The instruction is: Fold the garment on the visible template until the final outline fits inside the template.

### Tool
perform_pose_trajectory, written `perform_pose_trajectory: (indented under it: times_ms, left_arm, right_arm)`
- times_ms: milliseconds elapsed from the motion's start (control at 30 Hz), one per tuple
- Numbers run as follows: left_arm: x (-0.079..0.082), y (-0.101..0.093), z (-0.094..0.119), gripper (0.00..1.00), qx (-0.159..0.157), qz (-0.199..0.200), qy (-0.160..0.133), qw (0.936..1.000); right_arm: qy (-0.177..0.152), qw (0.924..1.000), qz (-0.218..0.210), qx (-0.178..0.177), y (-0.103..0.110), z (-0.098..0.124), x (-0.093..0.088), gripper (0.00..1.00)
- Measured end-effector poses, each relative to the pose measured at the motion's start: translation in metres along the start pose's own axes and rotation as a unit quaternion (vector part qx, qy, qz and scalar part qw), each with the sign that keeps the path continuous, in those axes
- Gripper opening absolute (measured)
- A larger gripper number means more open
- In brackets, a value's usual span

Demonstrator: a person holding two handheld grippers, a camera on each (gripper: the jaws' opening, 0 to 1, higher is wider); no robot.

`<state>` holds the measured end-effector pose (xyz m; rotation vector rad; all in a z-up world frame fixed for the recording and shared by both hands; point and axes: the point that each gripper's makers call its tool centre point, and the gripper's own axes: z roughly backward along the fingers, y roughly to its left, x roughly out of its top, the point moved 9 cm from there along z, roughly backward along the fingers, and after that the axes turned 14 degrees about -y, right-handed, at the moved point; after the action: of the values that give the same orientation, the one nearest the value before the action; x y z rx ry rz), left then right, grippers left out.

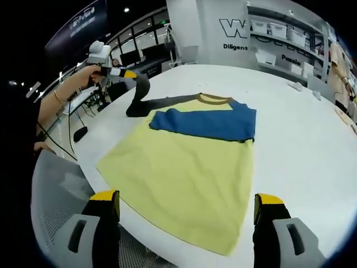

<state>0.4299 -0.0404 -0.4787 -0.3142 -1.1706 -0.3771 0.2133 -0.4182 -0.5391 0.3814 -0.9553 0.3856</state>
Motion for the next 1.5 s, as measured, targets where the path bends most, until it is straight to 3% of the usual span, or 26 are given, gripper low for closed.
perform_pose_trajectory:
  times_ms: [733,1133,1500]
  left_arm:
    - [0.027,-0.066,-0.035,0.0,-0.076,-0.025,-0.015,0.9967]
    - [0.045,-0.106,-0.054,0.0,-0.124,-0.05,-0.028,0.9907]
    - [0.048,-0.145,-0.072,0.0,-0.164,-0.057,-0.026,0.9844]
  right_arm:
    - [-0.003,1.0,-0.008,0.004,0.002,0.001,-0.007,0.99]
    - [-0.003,0.9999,-0.012,0.0,0.001,0.007,-0.009,0.99]
    - [0.0,0.9998,-0.019,-0.007,0.0,0.01,-0.013,0.99]
